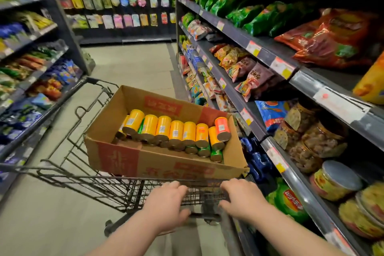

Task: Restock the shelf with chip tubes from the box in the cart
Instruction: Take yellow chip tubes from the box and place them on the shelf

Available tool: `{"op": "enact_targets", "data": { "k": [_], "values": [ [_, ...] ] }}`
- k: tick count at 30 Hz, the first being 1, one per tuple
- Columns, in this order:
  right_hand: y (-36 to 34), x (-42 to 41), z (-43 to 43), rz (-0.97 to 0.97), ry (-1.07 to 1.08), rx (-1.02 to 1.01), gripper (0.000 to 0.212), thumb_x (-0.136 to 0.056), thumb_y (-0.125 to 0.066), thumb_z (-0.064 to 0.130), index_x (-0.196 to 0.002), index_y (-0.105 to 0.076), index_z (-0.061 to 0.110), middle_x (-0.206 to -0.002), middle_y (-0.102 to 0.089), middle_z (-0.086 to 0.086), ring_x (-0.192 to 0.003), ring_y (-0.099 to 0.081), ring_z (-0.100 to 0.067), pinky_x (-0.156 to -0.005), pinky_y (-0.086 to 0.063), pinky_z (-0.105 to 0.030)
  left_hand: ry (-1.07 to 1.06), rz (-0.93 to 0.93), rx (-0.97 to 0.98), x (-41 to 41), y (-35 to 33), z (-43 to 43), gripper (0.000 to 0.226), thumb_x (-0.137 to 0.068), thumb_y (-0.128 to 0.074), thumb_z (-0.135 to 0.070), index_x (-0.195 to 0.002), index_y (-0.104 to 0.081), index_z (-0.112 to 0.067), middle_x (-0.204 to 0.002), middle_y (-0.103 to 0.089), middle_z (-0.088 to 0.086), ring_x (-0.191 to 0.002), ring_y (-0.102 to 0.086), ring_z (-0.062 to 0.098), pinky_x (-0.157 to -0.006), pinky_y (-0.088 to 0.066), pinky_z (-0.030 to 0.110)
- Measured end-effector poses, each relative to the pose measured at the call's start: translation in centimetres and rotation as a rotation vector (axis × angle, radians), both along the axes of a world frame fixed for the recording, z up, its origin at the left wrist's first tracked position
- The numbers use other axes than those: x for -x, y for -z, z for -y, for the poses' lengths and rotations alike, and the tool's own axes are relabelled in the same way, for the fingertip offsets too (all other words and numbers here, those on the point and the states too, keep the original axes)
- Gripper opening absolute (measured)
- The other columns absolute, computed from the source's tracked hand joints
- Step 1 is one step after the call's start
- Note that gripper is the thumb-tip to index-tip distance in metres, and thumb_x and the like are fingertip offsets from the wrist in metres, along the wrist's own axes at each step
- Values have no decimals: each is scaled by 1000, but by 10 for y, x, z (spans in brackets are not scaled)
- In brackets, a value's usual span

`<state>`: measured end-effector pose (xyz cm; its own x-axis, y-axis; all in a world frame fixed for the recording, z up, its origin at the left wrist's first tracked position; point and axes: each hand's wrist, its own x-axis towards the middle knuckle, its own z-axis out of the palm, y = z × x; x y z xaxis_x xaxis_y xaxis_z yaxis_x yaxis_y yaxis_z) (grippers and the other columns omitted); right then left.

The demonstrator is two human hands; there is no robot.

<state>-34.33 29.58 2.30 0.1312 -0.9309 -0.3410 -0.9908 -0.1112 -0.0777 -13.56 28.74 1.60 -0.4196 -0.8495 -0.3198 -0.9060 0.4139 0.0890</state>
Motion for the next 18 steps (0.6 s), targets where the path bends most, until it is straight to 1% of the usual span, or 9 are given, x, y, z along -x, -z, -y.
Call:
{"op": "enact_targets", "data": {
  "k": [3,7,10,16,18],
  "values": [
    [2,10,20,19,-5,-10,43,-90,-49,44,-129,-49,26,-126,-55,0,-119,-50,-25,-98,-39,-38,-15,18,-3,9,1,15,51,-88,-49,-49,-131,-43,-23,-130,-45,0,-123,-43,23,-103,-37,37],
    [6,14,42,46,-27,-22,40,-88,-48,44,-124,-51,27,-123,-56,-1,-116,-51,-25,-95,-40,-38,-30,32,2,11,1,35,54,-88,-48,-49,-134,-42,-22,-132,-46,0,-124,-43,23,-103,-37,36],
    [8,16,57,58,-21,-36,41,-89,-48,44,-126,-49,27,-124,-56,-1,-116,-51,-25,-96,-39,-37,-32,25,4,12,2,53,54,-88,-48,-49,-135,-42,-22,-131,-47,0,-123,-44,23,-102,-38,37],
    [15,19,87,74,69,-70,41,-89,-49,45,-125,-51,25,-124,-56,-1,-115,-51,-23,-96,-41,-38,25,-9,-34,18,11,99,54,-89,-49,-50,-136,-41,-24,-131,-48,-2,-121,-45,20,-101,-39,35],
    [16,19,101,62,107,-79,44,-90,-48,45,-128,-49,24,-127,-54,-1,-118,-49,-24,-98,-40,-39,52,-35,-41,17,14,120,54,-88,-50,-51,-135,-42,-25,-130,-49,-3,-119,-47,18,-101,-41,34]
  ]
}}
